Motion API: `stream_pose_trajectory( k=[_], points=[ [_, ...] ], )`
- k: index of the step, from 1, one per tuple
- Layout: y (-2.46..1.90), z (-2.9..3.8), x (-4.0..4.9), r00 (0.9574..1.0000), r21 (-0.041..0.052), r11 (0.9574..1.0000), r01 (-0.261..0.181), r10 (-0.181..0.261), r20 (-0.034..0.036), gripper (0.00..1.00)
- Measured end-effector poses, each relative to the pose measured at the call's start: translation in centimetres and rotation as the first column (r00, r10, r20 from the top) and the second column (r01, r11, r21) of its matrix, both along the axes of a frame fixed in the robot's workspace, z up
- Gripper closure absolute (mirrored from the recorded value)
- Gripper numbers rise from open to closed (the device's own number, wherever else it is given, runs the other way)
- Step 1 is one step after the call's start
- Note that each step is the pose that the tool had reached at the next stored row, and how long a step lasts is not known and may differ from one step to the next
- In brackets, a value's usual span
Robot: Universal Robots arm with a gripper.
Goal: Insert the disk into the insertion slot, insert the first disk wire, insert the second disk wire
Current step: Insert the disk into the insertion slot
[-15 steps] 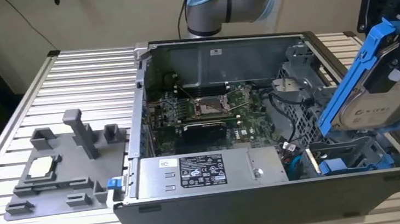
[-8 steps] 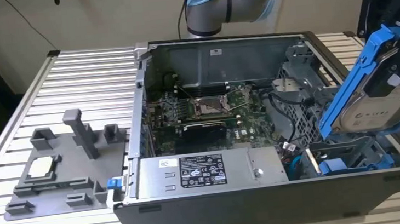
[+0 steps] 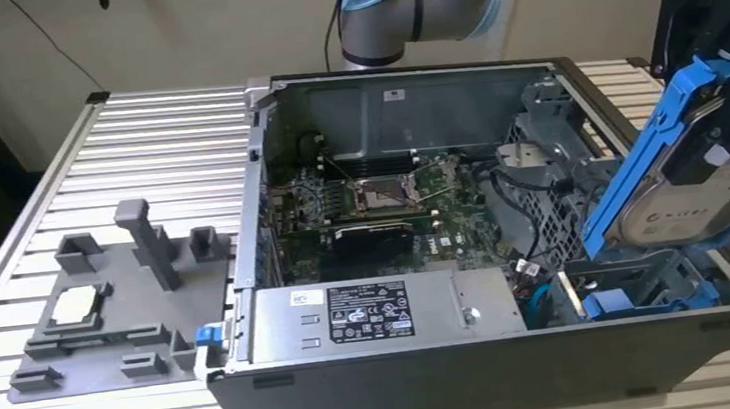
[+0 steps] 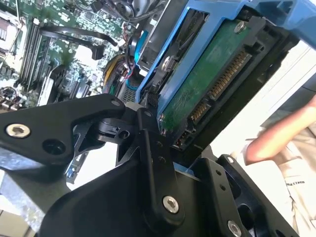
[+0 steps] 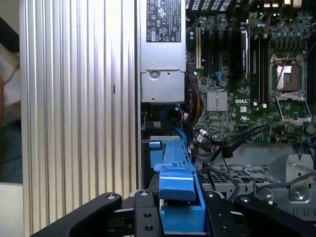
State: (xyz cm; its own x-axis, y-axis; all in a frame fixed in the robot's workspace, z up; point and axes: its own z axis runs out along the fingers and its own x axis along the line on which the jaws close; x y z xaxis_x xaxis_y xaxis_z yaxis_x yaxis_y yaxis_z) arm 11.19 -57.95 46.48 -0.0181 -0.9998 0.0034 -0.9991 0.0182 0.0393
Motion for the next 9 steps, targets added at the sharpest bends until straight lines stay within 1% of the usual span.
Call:
stream_pose_trajectory(
  k=[2,9],
  points=[
    [0.00,-0.24,0.05,1.0000,0.0000,1.0000,0.000,0.000,0.0000,0.67],
    [0.00,-1.44,0.25,1.0000,0.0002,1.0000,0.000,0.000,0.0000,0.67]
  ],
)
